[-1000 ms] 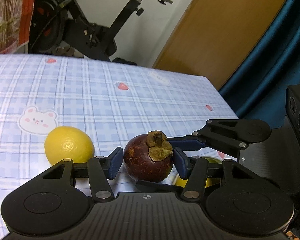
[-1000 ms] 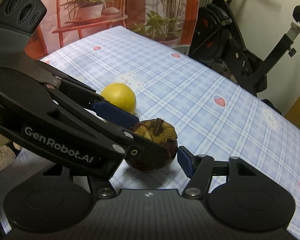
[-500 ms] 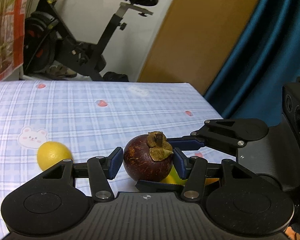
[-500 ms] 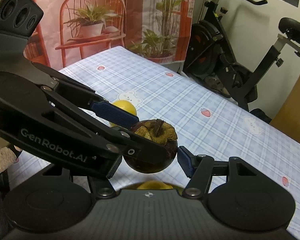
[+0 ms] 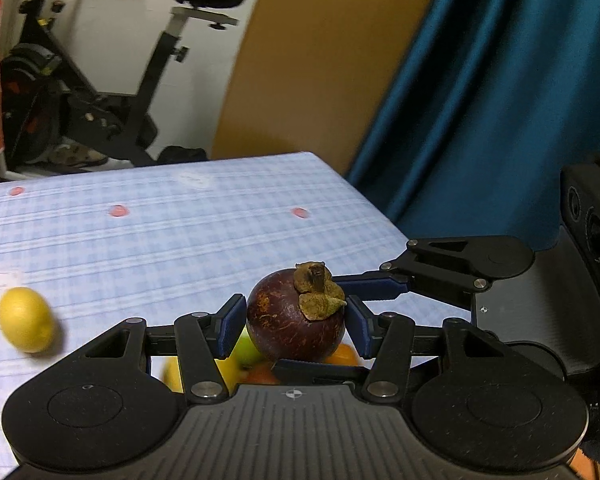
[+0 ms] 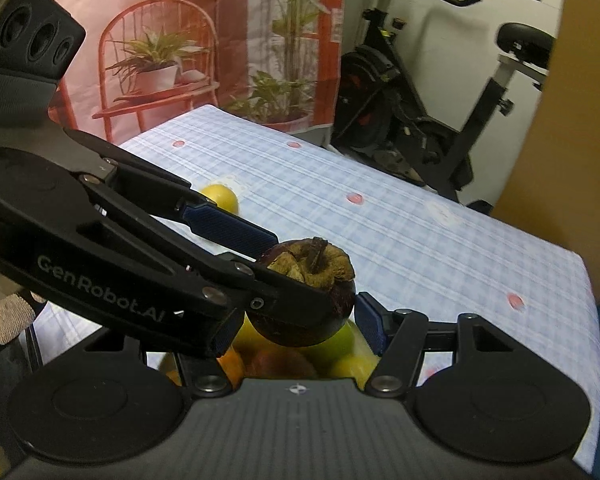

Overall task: Organize fruits
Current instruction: 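Carry the mangosteen onto the plate with the left tool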

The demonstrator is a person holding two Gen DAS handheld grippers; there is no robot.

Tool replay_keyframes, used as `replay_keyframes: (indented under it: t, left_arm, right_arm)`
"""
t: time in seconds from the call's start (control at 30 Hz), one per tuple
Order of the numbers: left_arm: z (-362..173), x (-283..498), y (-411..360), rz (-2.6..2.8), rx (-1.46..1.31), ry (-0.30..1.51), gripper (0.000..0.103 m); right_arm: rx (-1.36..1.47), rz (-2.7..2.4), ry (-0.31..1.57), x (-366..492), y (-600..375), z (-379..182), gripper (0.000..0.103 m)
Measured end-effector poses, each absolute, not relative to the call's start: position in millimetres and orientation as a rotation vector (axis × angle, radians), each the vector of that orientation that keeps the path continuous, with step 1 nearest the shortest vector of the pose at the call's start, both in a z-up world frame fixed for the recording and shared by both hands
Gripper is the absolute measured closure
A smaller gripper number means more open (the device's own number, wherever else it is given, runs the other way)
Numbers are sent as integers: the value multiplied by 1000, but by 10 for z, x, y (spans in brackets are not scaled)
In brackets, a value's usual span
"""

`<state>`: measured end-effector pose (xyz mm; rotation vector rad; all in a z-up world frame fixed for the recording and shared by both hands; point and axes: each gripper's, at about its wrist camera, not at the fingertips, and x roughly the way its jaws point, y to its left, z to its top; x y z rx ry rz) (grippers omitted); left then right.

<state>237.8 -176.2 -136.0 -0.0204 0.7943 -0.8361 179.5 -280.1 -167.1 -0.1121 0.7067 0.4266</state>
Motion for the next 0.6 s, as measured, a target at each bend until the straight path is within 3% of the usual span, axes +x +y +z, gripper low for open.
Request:
replay_keyframes:
  t: [0.6]
  left_arm:
    - [-1746, 1892, -1964, -912, 22, 901, 47]
  right_arm:
    - [-38, 390, 804, 1219, -3111, -1945, 40]
